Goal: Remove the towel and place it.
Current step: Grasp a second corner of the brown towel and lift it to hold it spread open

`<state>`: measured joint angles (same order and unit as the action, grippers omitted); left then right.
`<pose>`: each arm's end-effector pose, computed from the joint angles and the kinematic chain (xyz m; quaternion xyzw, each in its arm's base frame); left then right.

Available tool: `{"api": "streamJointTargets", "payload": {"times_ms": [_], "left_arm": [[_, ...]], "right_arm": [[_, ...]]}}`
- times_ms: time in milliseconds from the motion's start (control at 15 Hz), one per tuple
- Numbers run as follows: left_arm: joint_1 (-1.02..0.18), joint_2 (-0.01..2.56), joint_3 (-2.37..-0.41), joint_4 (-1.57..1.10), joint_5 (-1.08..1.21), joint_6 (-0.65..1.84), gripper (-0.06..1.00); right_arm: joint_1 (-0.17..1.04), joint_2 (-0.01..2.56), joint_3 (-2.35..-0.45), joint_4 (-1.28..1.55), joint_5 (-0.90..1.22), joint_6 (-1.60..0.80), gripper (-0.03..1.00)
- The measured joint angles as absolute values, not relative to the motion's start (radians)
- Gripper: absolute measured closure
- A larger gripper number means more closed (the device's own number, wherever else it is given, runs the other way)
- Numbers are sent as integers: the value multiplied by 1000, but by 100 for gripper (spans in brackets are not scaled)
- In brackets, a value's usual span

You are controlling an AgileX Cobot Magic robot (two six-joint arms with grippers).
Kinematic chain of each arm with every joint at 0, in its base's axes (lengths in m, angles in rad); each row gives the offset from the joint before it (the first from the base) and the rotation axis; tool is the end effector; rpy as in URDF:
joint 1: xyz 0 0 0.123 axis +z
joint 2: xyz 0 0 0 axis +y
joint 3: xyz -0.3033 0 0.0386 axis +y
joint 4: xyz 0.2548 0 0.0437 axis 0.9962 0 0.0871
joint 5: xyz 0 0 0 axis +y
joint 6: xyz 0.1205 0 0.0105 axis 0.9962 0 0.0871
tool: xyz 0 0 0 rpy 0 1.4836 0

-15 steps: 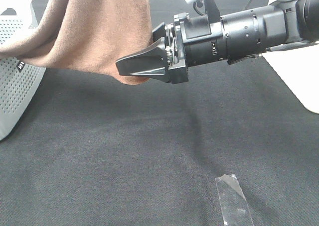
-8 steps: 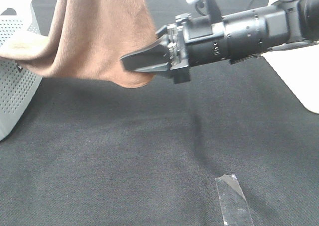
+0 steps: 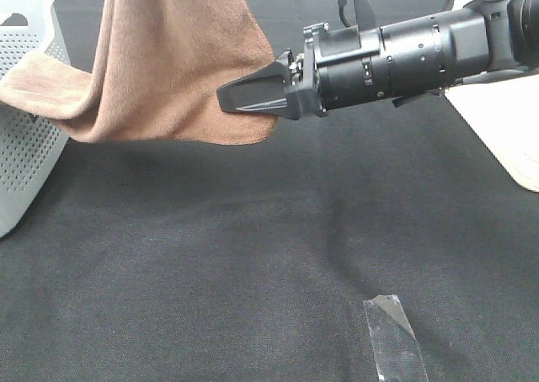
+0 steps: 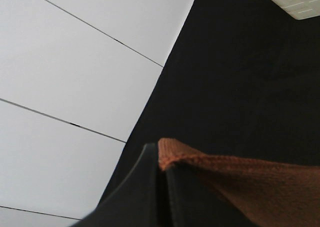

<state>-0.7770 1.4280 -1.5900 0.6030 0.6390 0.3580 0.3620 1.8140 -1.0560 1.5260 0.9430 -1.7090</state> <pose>0.2770 -0.2149 0.4793 0.5102 0.6154 0.1631 0.5782 0.3193 0.2255 0.2171 -0.4084 0.7280 0.4400 0.3312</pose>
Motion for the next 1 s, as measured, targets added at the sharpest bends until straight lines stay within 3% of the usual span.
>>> {"api": "streamJointTargets", "payload": {"times_ms": [133, 267, 333, 533, 600, 800, 867, 933, 1000], "left_arm": [[-777, 1435, -1590, 602, 645, 300, 94], [-774, 1438, -1590, 613, 636, 284, 94], [-761, 1438, -1590, 614, 627, 280, 94], [-664, 1440, -1590, 609, 529, 233, 94], [-595, 1441, -1590, 568, 431, 225, 94], [-501, 1467, -1590, 529, 256, 222, 94], [-501, 1467, -1590, 529, 256, 222, 94], [-437, 1494, -1590, 517, 138, 221, 94], [-403, 1515, -1590, 513, 66, 221, 94]], "right_arm": [[362, 1801, -1106, 1418, 926, -1497, 97], [362, 1740, -1263, 1097, 912, -1064, 97], [362, 1726, -1309, 1015, 922, -974, 97], [364, 1710, -1623, 567, 1060, -575, 97], [364, 1734, -1839, 357, 1116, -424, 97], [364, 1828, -2166, 243, 1165, -387, 97], [364, 1828, -2166, 243, 1165, -387, 97], [364, 1911, -2355, 194, 1156, -390, 97], [364, 1947, -2430, 174, 1141, -406, 97]]}}
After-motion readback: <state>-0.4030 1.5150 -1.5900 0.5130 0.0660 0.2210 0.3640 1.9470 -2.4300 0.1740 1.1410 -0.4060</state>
